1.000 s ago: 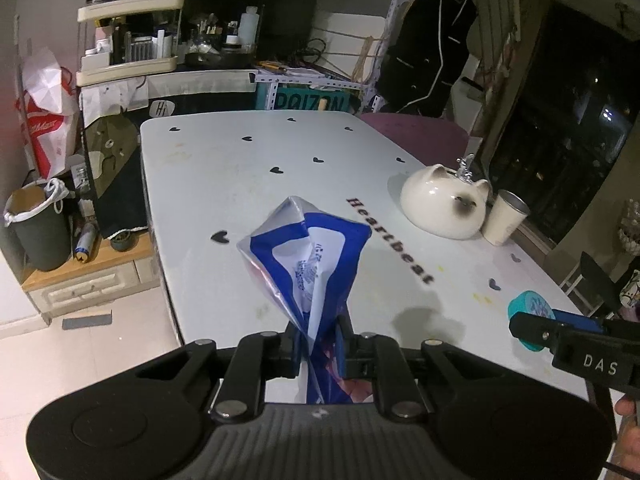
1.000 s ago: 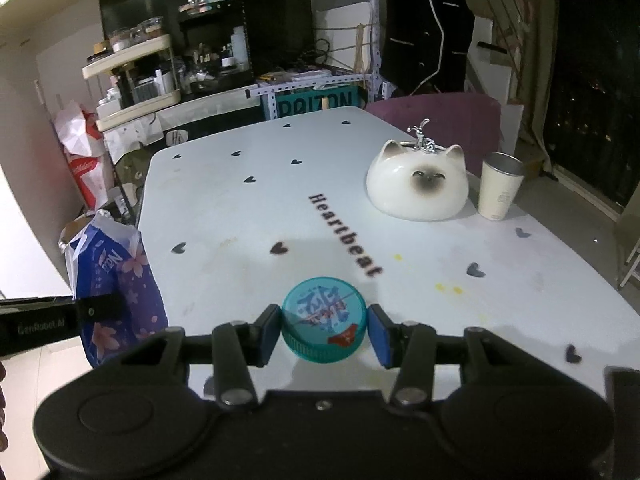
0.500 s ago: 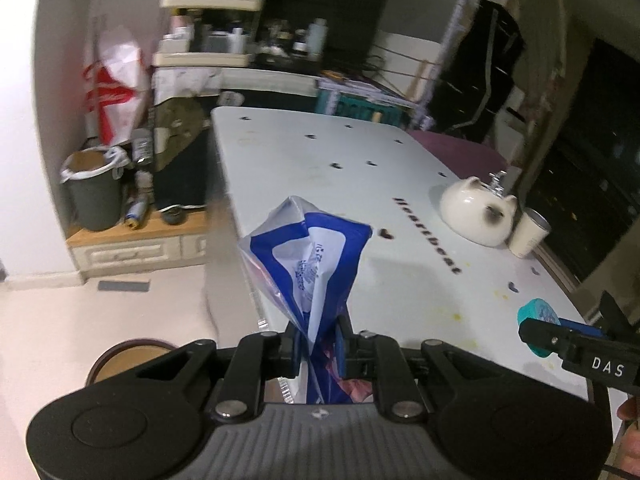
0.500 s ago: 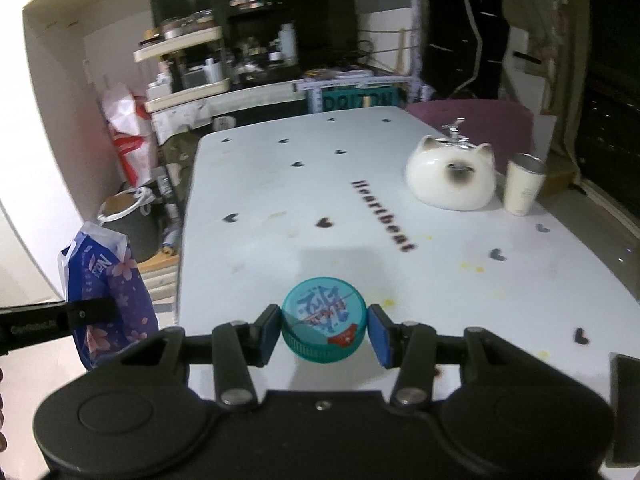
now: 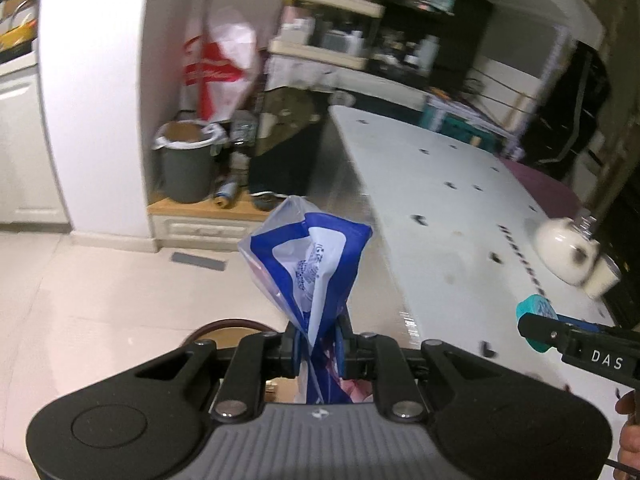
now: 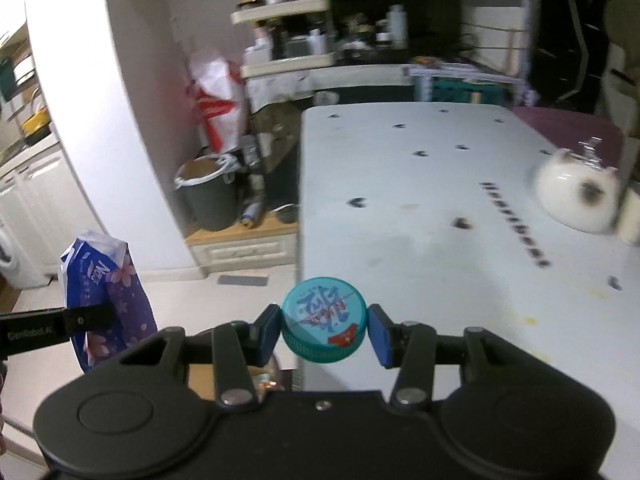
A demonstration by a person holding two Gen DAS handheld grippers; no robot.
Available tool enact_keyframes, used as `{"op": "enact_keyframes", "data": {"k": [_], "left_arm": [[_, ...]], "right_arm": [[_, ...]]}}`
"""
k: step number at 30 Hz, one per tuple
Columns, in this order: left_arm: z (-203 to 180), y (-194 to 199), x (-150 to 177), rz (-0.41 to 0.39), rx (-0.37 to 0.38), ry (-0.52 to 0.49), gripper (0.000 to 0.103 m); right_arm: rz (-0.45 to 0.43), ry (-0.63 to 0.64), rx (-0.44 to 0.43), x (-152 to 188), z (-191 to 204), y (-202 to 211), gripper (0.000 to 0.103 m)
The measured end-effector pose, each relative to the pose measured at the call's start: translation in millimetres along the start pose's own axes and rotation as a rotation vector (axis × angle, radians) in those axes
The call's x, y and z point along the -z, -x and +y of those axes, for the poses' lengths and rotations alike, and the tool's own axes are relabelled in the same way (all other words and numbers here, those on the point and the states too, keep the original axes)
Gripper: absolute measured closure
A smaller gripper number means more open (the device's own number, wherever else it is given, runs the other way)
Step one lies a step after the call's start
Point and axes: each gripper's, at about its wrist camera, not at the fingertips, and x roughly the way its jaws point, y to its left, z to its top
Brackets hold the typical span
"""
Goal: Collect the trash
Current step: 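Carry the wipes pack in the left tool while the right tool carries the teal lid to the wastebasket, then open the right tool over the wastebasket while the left tool releases the wipes pack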
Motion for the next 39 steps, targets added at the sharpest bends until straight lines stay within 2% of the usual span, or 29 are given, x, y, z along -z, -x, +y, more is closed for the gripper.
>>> {"op": "enact_keyframes", "data": {"k": [7,12,21,29,35,39], "left_arm": [[63.1,-28.8,-26.7,0.032,-0.051,0.07,0.086],[103.2,-56.8,-48.3,0.064,-0.084,0.094,0.086],[158.1,-119.6,-52.3,0.206,-0.103,0.149,0.086],[188.3,-174.8,-22.9,0.376,-0.102,0.21,0.086],[194.0,-202.9,-9.1,0.431,-0.133,0.162,0.086],[196.0,-215.2,3.4,0.46,-0.14,0.171,0.086]], "right_arm": [[0.051,0.053,-0.056,-22.2,53.7,-55.7,0.055],[0.086,0.056,-0.072,-36.9,75.9,-101.4,0.055],[0.264,0.041,-0.111,-27.7,111.3,-196.0,0.055],[0.516,-0.024,-0.199,25.9,125.2,-275.9,0.055],[0.728,-0.207,-0.276,86.2,132.3,-333.5,0.055],[0.823,-0.248,-0.306,118.3,143.1,-359.2,0.054]]}}
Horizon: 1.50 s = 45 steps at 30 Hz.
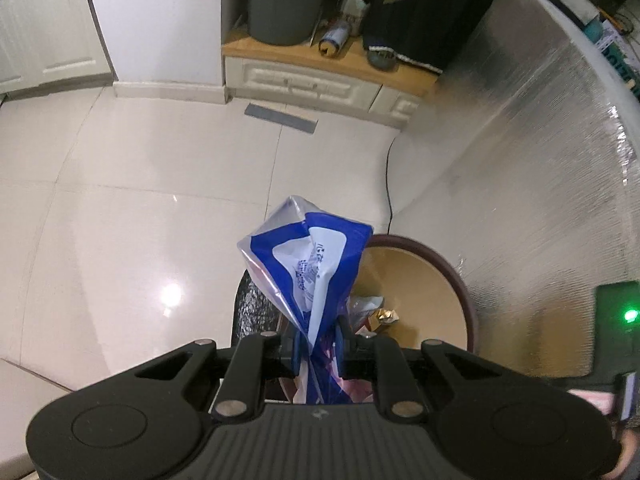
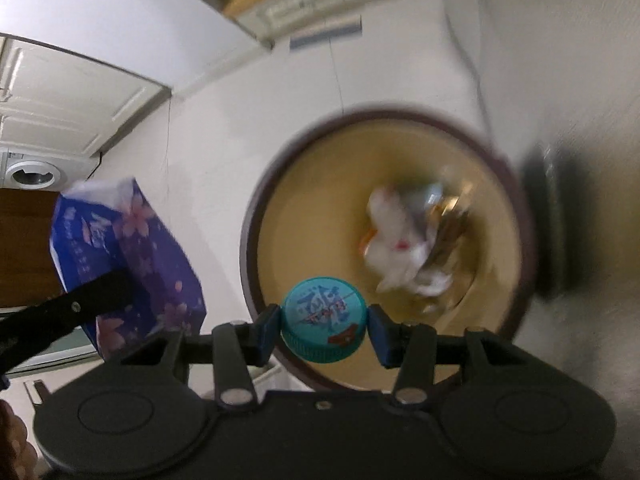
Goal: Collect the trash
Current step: 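Open the right tool over the wastebasket while the left tool releases the wipes pack, then lift both open tools up from the wastebasket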
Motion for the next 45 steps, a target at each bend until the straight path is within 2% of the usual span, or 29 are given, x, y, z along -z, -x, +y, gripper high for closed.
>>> {"op": "enact_keyframes", "data": {"k": [3,5,7,18,21,22,23,25,34,39,41,45], "left_arm": [[0.6,-11.5,2.9,0.026,0.004,0.013,0.086],[-0.5,-17.6,3.9,0.043,0.012,0.023,0.086],[-2.2,-23.7,6.0,0.059,0.018,0.037,0.086],[-13.7,-74.0,30.7,0.152,0.119,0.291,0.086],[-19.2,-84.1,32.7,0.138,0.067,0.277,0.078],[-21.6,-87.5,32.5,0.145,0.051,0.255,0.064],[-22.6,-92.0,32.8,0.164,0.043,0.239,0.045],[-22.8,-97.3,33.2,0.196,0.042,0.229,0.029],[-21.4,-101.7,39.2,0.235,-0.002,0.141,0.029],[-16.2,-103.1,41.0,0.24,-0.018,0.121,0.022],[-14.1,-99.6,43.0,0.237,-0.023,0.111,0.016],[-10.8,-93.7,44.2,0.229,-0.022,0.083,0.006]], "right_arm": [[0.052,-0.008,0.008,3.9,-4.8,-20.9,0.048],[0.069,-0.023,0.007,1.6,-9.5,-26.2,0.036],[0.066,-0.031,0.017,1.9,-14.4,-24.6,0.033],[-0.147,-0.049,0.14,-14.5,-46.4,38.6,0.033],[-0.175,-0.054,0.143,-17.3,-50.2,48.7,0.033],[-0.177,-0.052,0.144,-17.1,-50.8,50.7,0.033],[-0.18,-0.046,0.146,-16.4,-50.8,51.9,0.033],[-0.181,-0.037,0.149,-16.7,-50.7,51.9,0.033],[-0.164,-0.031,0.163,-11.5,-51.3,42.7,0.033],[-0.164,0.007,0.185,-5.9,-47.2,39.1,0.033],[-0.168,0.029,0.195,-3.8,-42.7,39.0,0.032],[-0.186,0.061,0.209,0.3,-36.1,43.4,0.021]]}}
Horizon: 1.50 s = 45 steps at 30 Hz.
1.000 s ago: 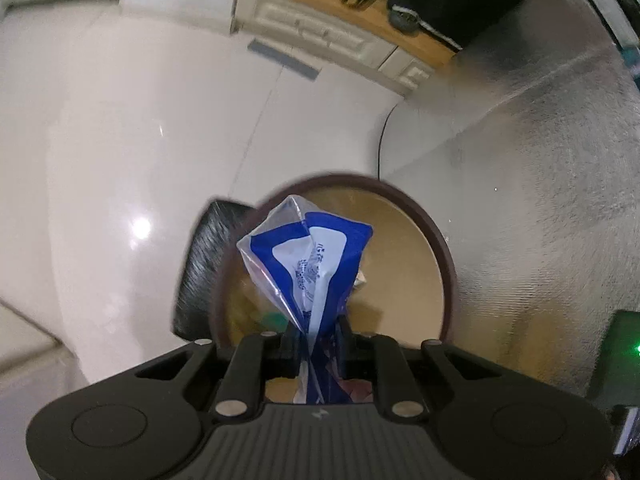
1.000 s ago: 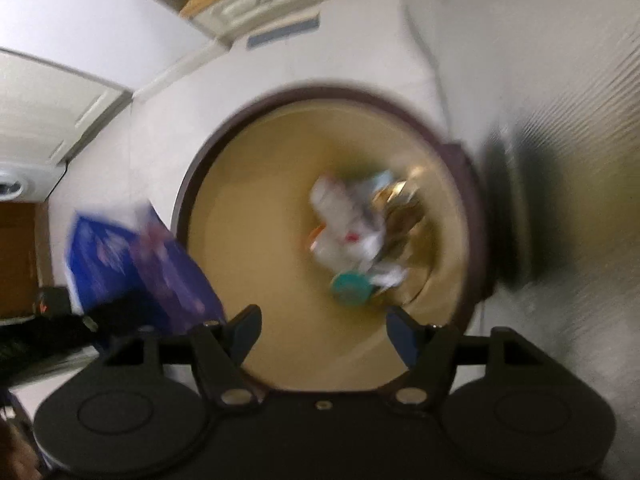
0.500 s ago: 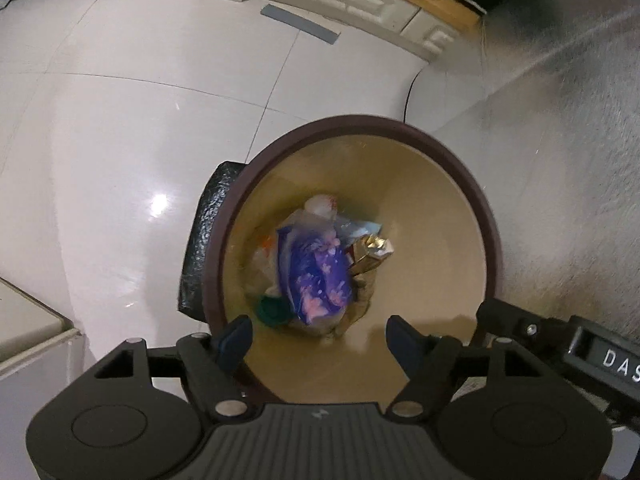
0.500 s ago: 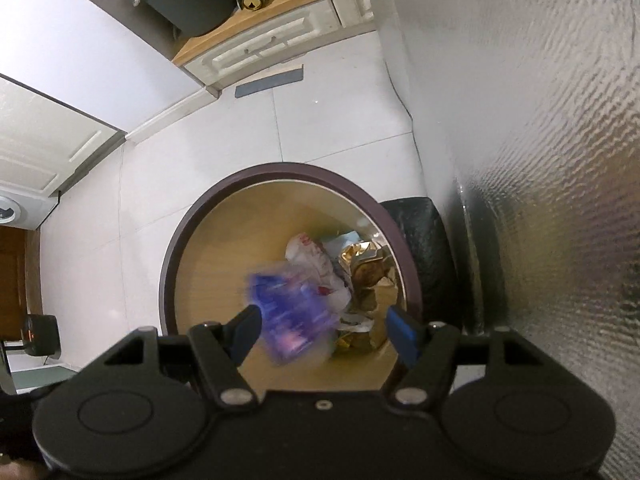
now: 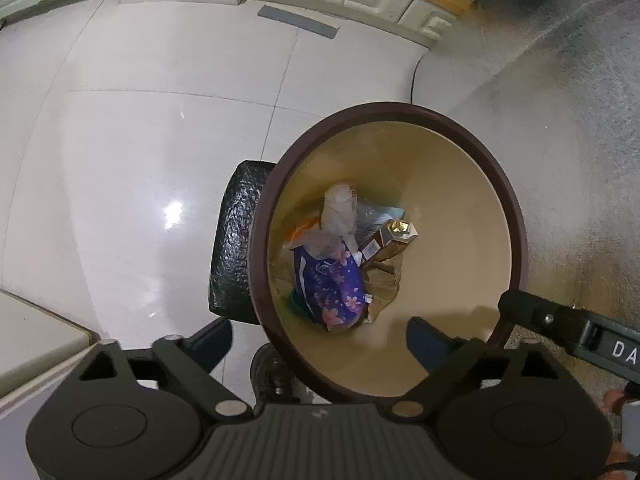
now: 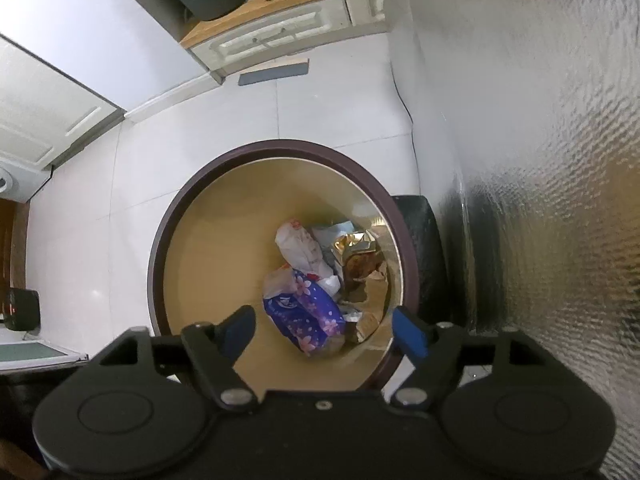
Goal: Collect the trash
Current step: 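Lift both open tools up from the wastebasket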
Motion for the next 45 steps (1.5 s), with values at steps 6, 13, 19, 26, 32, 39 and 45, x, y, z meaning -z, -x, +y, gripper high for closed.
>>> {"op": "enact_keyframes", "data": {"k": [6,13,19,26,32,39,45], "left_arm": [[4.0,11.5,4.4,-0.023,0.014,-0.031,0.0],[6.8,40.3,8.0,-0.077,0.017,-0.071,0.0],[3.2,70.7,12.8,-0.121,0.008,-0.125,0.0],[4.6,108.8,28.7,-0.186,0.005,-0.127,0.0],[-1.7,159.9,53.3,-0.282,-0.003,-0.147,0.0],[-19.7,218.4,99.9,-0.388,-0.001,-0.179,0.0],[-34.6,260.5,148.0,-0.479,0.026,-0.205,0.0]], "right_arm": [[-0.04,0.031,0.017,4.0,5.4,18.0,0.01],[-0.089,0.094,0.076,9.5,12.5,45.4,0.0],[-0.122,0.108,0.1,13.8,16.3,72.5,0.0],[-0.179,0.115,0.103,23.7,21.9,112.4,0.0],[-0.24,0.141,0.113,41.3,25.1,157.4,0.0],[-0.327,0.178,0.118,76.9,21.1,218.9,0.0],[-0.406,0.187,0.109,114.0,12.7,273.8,0.0]]}}
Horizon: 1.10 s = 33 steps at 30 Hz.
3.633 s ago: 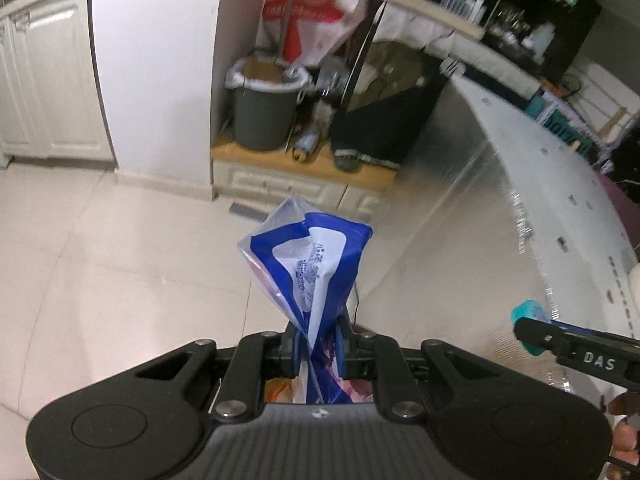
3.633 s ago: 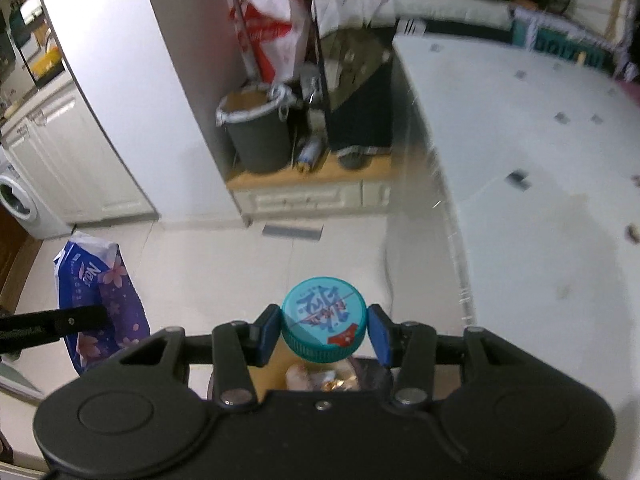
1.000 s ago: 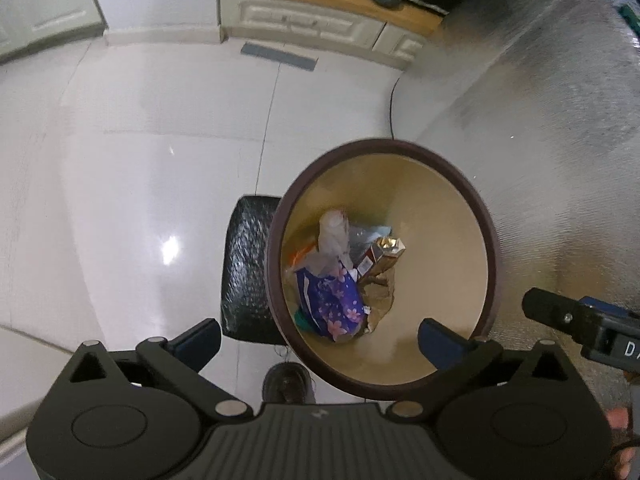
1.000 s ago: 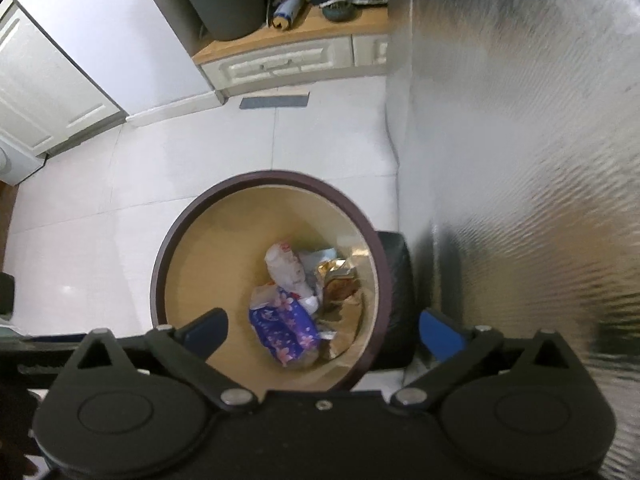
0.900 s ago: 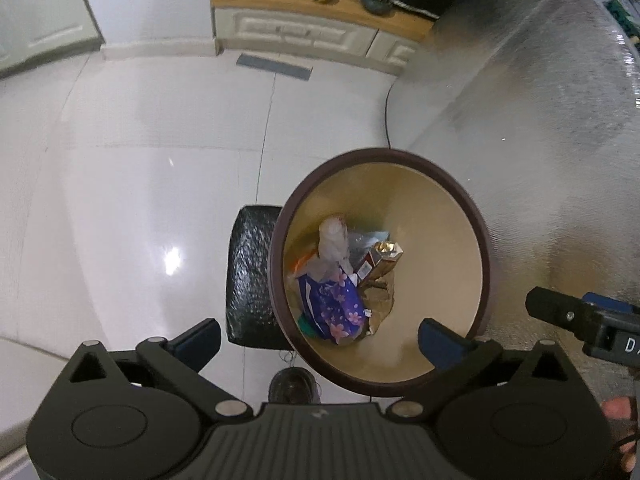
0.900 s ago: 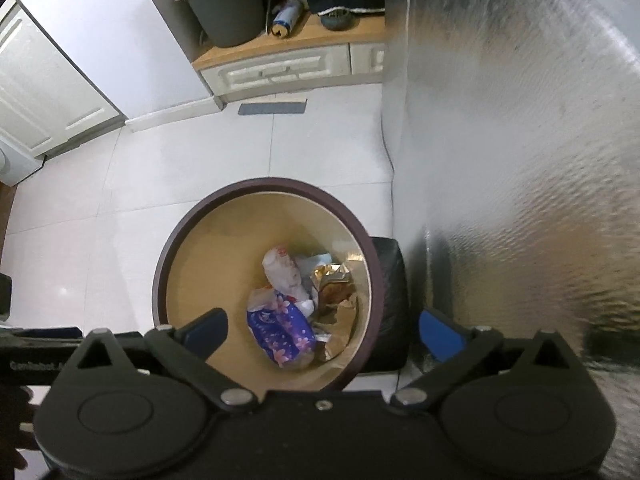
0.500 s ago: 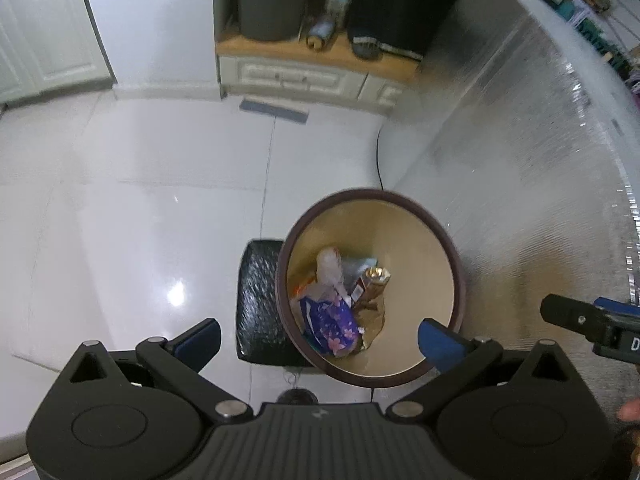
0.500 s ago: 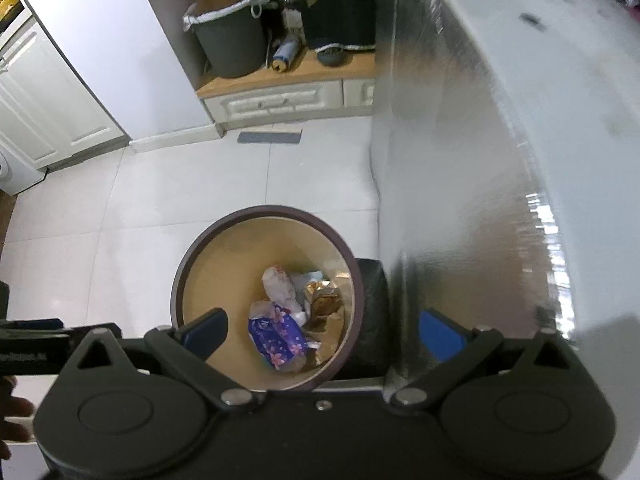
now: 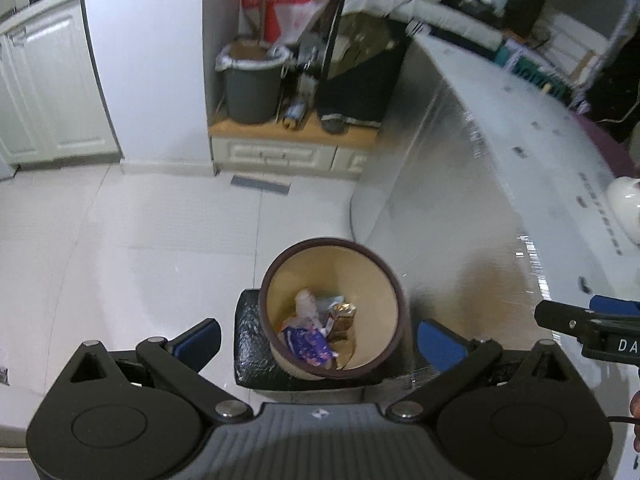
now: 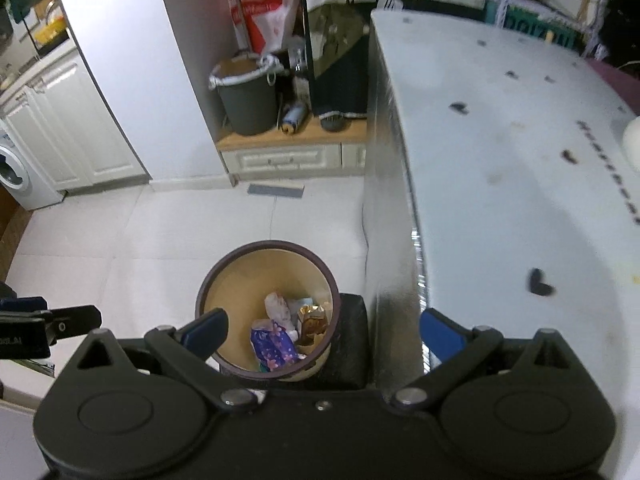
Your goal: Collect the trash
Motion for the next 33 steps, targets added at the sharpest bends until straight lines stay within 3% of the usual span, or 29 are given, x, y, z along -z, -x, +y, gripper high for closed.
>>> {"op": "enact_keyframes", "data": {"k": [15,33], "left_arm": [[-42.7,128.8,79.2,-0.16,-0.012,0.009,0.0],[-67.5,222.2,146.3,-0.308,-0.078,-0.027,0.0]], "right_arm": [[-0.176,0.009,0.023,64.5,-19.7,149.8,0.0],[-0.319,0.057,-0.005,121.7,-22.6,244.1,0.0]]}}
